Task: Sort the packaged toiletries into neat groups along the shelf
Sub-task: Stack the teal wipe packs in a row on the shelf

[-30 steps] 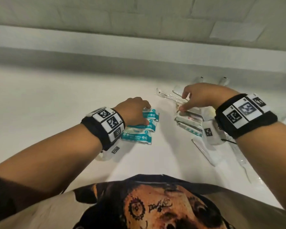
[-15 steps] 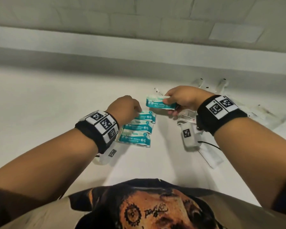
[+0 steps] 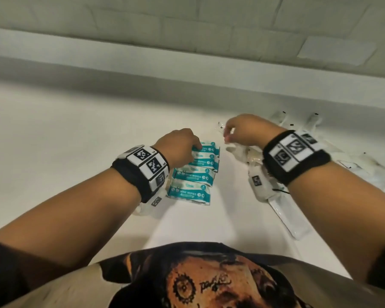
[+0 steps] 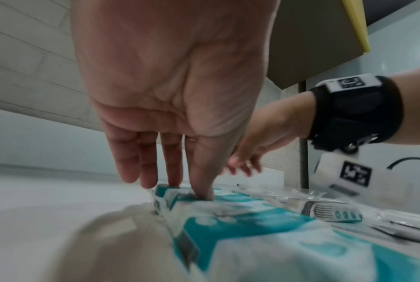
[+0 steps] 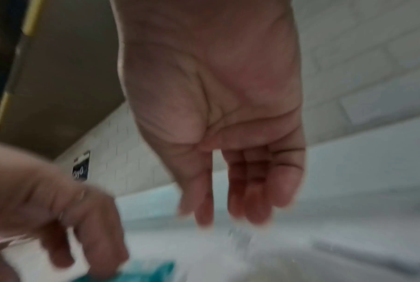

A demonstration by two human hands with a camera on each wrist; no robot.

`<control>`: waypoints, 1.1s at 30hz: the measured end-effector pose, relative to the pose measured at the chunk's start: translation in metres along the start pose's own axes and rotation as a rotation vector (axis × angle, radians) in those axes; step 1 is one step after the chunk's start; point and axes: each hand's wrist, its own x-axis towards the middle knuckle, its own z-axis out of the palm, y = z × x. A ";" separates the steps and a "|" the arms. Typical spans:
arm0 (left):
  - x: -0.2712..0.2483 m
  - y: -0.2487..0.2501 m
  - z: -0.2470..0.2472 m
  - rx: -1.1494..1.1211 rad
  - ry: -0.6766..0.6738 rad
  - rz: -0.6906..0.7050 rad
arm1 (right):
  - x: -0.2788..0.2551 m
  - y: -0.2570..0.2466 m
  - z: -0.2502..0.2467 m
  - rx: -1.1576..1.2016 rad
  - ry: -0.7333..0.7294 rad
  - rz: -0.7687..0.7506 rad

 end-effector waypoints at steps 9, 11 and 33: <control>0.009 0.001 -0.005 0.059 -0.033 0.007 | -0.055 0.043 0.016 -0.056 -0.141 0.074; 0.010 0.001 -0.005 0.062 -0.035 0.004 | -0.056 0.050 0.003 0.405 -0.014 -0.009; 0.005 -0.002 -0.008 -0.001 -0.026 -0.017 | 0.009 0.006 -0.002 0.238 0.231 -0.062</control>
